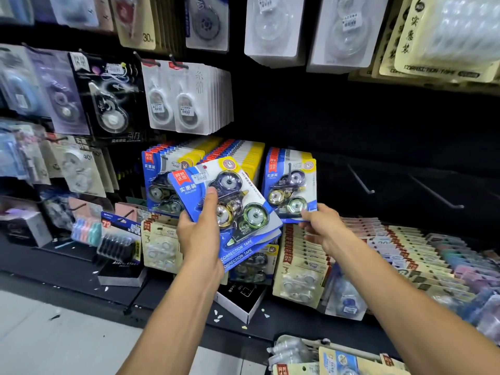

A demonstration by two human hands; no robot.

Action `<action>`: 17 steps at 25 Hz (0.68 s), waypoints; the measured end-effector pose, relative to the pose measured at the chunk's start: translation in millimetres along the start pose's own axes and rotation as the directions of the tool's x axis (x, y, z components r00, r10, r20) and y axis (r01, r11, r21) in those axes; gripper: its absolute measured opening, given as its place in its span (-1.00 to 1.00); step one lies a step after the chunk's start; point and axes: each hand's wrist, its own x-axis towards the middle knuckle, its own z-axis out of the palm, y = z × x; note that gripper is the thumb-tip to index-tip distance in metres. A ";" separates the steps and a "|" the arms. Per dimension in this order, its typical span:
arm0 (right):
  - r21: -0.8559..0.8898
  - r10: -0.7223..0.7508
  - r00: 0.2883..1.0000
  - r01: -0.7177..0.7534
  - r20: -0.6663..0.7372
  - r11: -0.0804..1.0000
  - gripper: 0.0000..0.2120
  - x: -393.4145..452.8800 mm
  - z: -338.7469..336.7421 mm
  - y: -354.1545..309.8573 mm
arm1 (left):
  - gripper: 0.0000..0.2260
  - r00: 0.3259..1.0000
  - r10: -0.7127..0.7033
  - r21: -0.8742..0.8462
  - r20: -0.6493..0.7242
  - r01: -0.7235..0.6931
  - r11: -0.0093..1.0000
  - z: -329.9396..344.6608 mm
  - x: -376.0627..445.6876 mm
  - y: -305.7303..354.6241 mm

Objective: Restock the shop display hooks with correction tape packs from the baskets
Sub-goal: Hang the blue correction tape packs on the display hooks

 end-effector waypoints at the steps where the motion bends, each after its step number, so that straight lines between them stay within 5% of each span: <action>1: 0.071 0.087 0.993 -0.092 0.074 0.993 -0.82 1.1 -0.1 0.1 | -0.79 1.000 -0.006 0.003 0.013 0.006 1.000 1.0 -1.1 -0.6; 4: 0.113 0.200 0.971 -0.216 0.134 0.970 -0.66 -8.7 -3.9 8.7 | -0.74 0.999 -0.020 0.009 0.050 0.019 1.000 5.7 -1.5 -3.0; 7: 0.086 -0.033 0.999 0.034 -0.012 0.996 -0.62 -31.6 -7.7 10.6 | -0.74 0.996 -0.018 0.050 0.084 0.013 0.999 11.4 -1.7 -6.8; 9: 0.151 -0.236 0.960 0.214 0.150 0.965 -0.65 -56.0 -8.7 2.6 | -0.72 0.994 -0.021 0.102 0.107 0.010 0.995 16.1 -1.7 -11.6; 12: 0.061 -0.346 0.879 0.346 0.327 0.936 -0.75 -78.3 -8.1 -3.0 | -0.67 0.981 -0.070 0.128 0.180 0.047 0.991 20.7 -1.6 -17.3; 17: 0.270 -0.238 0.959 0.190 0.156 0.944 -0.78 -69.7 -21.4 5.2 | -0.76 0.978 -0.105 0.180 0.182 0.072 0.981 22.2 -2.1 -18.5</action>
